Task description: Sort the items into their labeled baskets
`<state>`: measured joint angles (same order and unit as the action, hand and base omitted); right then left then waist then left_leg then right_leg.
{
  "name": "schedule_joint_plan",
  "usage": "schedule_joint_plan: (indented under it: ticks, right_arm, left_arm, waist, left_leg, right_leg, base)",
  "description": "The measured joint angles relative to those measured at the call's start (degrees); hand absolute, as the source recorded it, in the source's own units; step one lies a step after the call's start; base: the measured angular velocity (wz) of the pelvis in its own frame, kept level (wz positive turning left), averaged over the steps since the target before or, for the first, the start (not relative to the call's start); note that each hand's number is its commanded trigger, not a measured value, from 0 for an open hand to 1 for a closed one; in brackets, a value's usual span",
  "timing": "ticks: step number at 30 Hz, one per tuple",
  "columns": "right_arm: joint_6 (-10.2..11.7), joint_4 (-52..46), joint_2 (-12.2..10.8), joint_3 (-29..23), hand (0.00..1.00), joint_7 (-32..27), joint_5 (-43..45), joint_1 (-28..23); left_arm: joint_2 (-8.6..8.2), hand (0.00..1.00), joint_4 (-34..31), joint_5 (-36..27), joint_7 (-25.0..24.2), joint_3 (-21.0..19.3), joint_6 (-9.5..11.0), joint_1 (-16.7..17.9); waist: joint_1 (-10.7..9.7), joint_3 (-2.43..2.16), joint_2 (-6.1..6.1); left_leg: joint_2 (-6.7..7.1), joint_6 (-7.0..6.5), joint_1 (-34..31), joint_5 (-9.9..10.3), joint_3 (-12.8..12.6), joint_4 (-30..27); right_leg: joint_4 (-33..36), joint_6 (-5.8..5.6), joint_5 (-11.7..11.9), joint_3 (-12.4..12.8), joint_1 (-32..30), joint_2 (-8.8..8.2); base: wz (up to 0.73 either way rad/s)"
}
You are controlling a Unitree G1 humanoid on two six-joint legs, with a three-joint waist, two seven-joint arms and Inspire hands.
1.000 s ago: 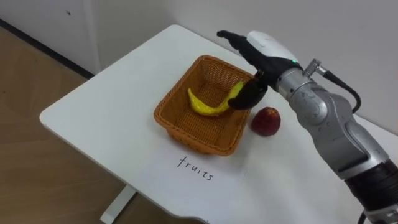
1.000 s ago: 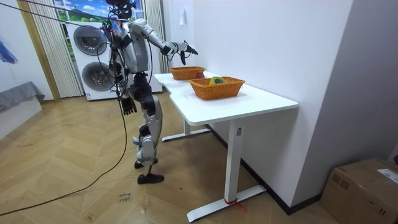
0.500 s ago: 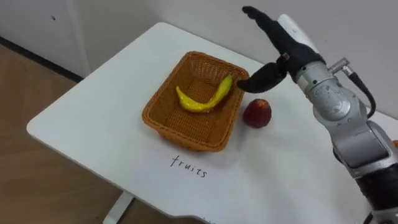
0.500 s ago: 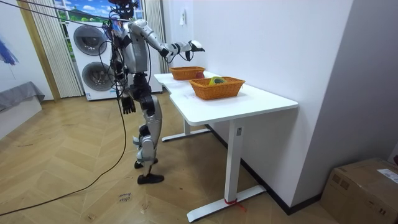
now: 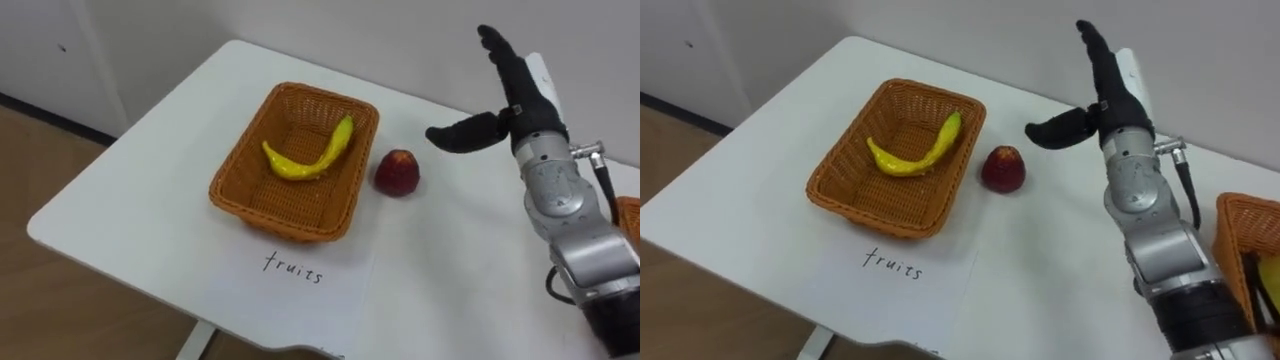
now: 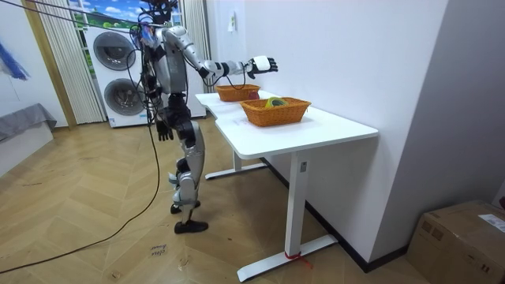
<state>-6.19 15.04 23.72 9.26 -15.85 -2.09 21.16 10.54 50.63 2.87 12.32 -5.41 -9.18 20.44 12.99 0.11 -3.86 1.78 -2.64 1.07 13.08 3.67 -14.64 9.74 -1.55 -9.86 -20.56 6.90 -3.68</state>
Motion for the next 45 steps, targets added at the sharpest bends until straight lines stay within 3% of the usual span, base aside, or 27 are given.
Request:
schedule_joint_plan:
  ticks: [2, 6, 20, 29, 33, 39, 45]
  right_arm:
    - [0.14, 0.51, -0.27, -0.24, 0.0, -1.39, -0.86, -0.09]
    - [0.44, 1.81, -0.93, -0.47, 0.0, -2.5, -1.92, -0.59]
    - [0.51, 5.7, -1.89, -0.42, 0.0, -2.46, -6.66, -2.14]
    - [0.58, 8.37, -2.17, 3.09, 0.0, 3.02, -7.37, -2.21]
    - [0.53, 11.06, -2.17, 5.18, 0.0, 6.93, -7.64, -2.22]
    - [0.53, 11.67, -2.18, 5.39, 0.0, 11.05, -7.63, -2.21]
    - [0.53, 11.68, -2.22, 5.4, 0.0, 11.85, -7.63, -2.21]
  left_arm:
    - [-0.17, 0.0, -1.01, 0.0, 0.08, -0.02, 0.01, 0.77]
    - [-0.43, 0.0, -1.26, 0.0, 1.07, -0.01, 0.04, 0.9]
    - [-0.72, 0.0, -1.25, -0.11, 1.05, 0.11, -0.07, 2.43]
    - [-0.71, 0.0, 0.14, -0.27, 0.72, 0.18, -0.27, 2.41]
    - [-0.6, 0.0, 0.12, -0.4, 0.41, 1.75, -0.28, 2.32]
    - [-0.51, 0.0, 0.11, -0.99, -0.63, 2.35, -0.16, 1.9]
    - [-0.38, 0.0, 0.07, -1.01, -0.66, 2.36, -0.15, 1.57]
  waist:
    - [-0.28, -0.25, 0.28]
    - [-0.87, -0.12, 1.03]
    - [-1.5, -0.1, 0.86]
    - [-1.28, 0.18, -0.49]
    - [-0.28, 0.4, -1.01]
    - [0.17, 0.69, -0.57]
    - [0.32, 0.64, -0.46]
  left_leg:
    - [0.01, -0.01, 0.13, -0.01, -0.01, 0.03]
    - [0.01, 0.02, 0.21, -0.05, -0.05, 0.11]
    - [0.03, 0.06, 0.28, -0.28, 1.16, 0.47]
    - [0.1, 0.12, 0.52, -0.62, 1.31, 0.79]
    - [0.1, 0.12, 0.49, -0.61, 1.35, 0.63]
    - [0.2, 0.12, 0.06, -0.61, 1.67, -0.1]
    - [0.47, 0.15, -0.51, -0.62, 2.12, -0.7]
  right_leg:
    - [0.01, 0.0, 0.0, -0.09, 0.15, -0.03]
    - [0.02, 0.0, 0.0, -0.25, 0.27, 0.01]
    - [0.03, -0.01, -0.01, -1.25, 0.54, -0.07]
    - [0.18, -0.05, -0.03, -1.46, 0.7, -0.17]
    - [0.15, -0.04, -0.03, -1.44, 0.71, -0.17]
    - [0.11, -0.04, -0.03, -1.57, 0.83, -0.17]
    - [0.12, -0.04, -0.03, -1.77, 0.74, -0.19]
  base:
    - [0.03]
    - [0.0]
    - [0.03]
    - [0.0]
    - [0.0]
    - [0.03]
    - [0.03]
